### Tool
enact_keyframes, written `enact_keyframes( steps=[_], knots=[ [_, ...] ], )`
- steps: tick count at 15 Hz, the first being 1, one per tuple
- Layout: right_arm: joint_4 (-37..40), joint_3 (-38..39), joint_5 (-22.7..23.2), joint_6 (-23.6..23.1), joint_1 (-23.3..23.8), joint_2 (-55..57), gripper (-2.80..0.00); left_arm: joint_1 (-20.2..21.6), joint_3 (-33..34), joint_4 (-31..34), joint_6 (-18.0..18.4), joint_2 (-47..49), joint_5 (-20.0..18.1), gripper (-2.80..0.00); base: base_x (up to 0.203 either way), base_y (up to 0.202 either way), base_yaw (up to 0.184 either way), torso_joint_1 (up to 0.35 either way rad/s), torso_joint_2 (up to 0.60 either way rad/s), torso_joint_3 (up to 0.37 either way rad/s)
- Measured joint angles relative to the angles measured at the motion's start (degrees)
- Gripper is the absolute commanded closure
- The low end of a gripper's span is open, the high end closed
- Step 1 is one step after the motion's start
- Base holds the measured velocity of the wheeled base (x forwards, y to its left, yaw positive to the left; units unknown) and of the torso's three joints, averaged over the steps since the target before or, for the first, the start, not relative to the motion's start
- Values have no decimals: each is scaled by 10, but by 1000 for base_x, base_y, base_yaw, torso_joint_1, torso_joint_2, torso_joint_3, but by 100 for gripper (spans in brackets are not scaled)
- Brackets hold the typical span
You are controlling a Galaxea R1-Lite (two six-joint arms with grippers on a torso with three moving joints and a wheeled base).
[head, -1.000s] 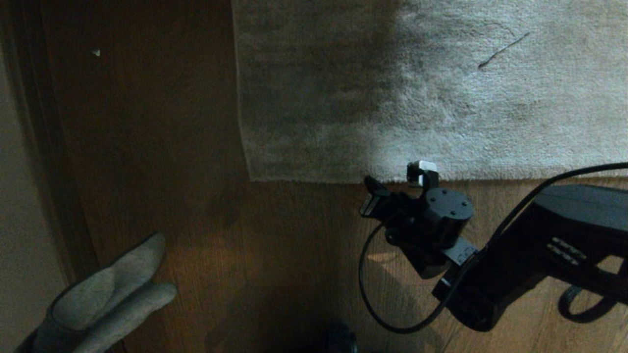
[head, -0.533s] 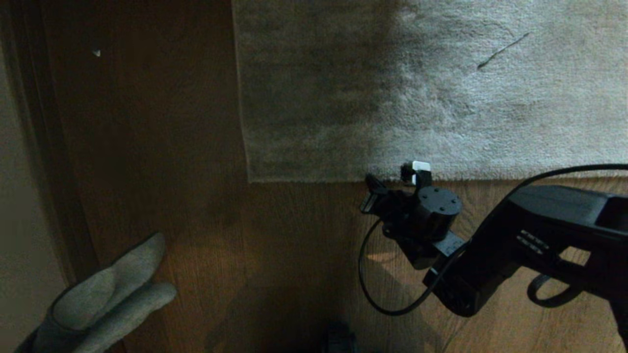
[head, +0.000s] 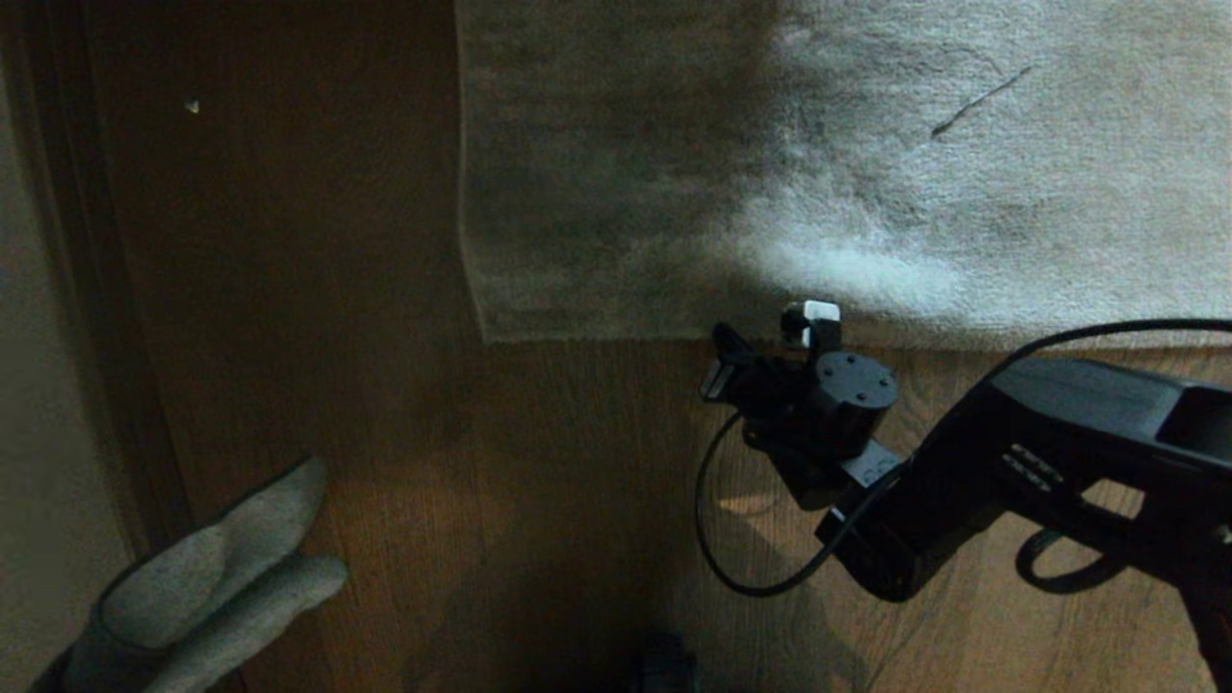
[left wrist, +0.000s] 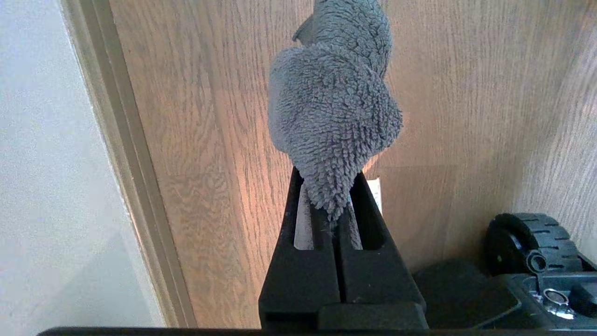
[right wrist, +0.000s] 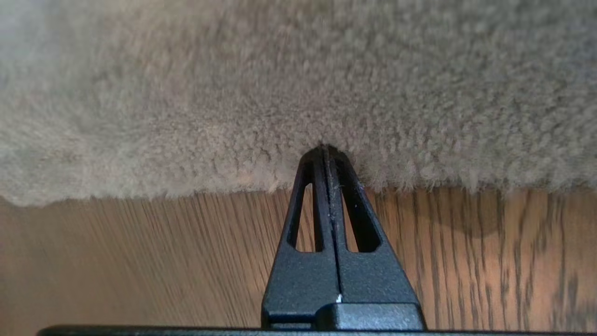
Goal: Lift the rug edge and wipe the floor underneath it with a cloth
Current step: Lay down the carpet
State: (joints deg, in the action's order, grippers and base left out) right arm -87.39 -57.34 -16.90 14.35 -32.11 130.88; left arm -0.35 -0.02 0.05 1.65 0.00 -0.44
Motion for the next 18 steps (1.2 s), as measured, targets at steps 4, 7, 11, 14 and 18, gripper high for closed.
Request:
enact_keyframes(
  steps=[4, 7, 11, 14, 18],
  knots=[
    [0, -31, -4, 0, -9, 7, 0, 0, 0, 0, 0, 0, 0, 0, 0, 0, 0, 0, 0, 0],
    [-1, -52, -3, 2, -24, 15, 0, 0, 0, 0, 0, 0, 0, 0, 0, 0, 0, 0, 0, 0],
    [9, -14, 8, 21, -77, -1, 0, 0, 0, 0, 0, 0, 0, 0, 0, 0, 0, 0, 0, 0],
    [5, 22, 4, 65, -118, -35, 0, 0, 0, 0, 0, 0, 0, 0, 0, 0, 0, 0, 0, 0],
    [2, 30, 0, 67, -136, -72, 0, 0, 0, 0, 0, 0, 0, 0, 0, 0, 0, 0, 0, 0]
  ],
)
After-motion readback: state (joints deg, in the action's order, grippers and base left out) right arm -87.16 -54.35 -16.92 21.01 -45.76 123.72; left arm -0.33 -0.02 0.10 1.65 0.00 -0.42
